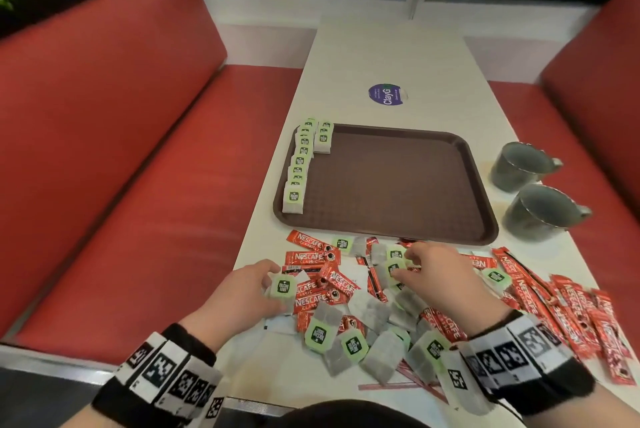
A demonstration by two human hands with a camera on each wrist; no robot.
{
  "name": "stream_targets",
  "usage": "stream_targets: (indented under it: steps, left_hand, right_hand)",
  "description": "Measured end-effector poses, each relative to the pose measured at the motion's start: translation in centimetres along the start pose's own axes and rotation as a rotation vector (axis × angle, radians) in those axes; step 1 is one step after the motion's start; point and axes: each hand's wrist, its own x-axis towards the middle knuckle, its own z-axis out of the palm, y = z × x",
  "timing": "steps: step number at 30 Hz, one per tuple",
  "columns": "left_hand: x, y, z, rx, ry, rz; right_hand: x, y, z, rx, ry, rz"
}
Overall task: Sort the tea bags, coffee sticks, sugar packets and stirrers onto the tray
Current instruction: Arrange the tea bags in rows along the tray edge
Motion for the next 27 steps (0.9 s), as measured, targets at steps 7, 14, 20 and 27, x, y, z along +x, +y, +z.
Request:
stream_targets:
  steps: [7,14,20,27]
  left_hand:
    - [-0.1,0.3,0.5,-0.168,0.051,0.031]
    - [0.3,-0.8,0.4,-0.355,0.088,0.061]
    - [1.1,-2.1,-0.4,-0.659,-0.045,-0.012]
    - [2.1,-1.0,-1.9,-1.215,-0.098,-0.076]
  right_hand:
    - [0.4,-1.1,0.2,0.012,-0.050,0.021]
    - [-0.8,-0.1,-1.0,0.599,-0.082,0.071]
    - [-1.0,0.8,-0.8,0.917,-0.043,0.150]
    - [0.0,1.1,-1.7,1.103,-0.034,0.168]
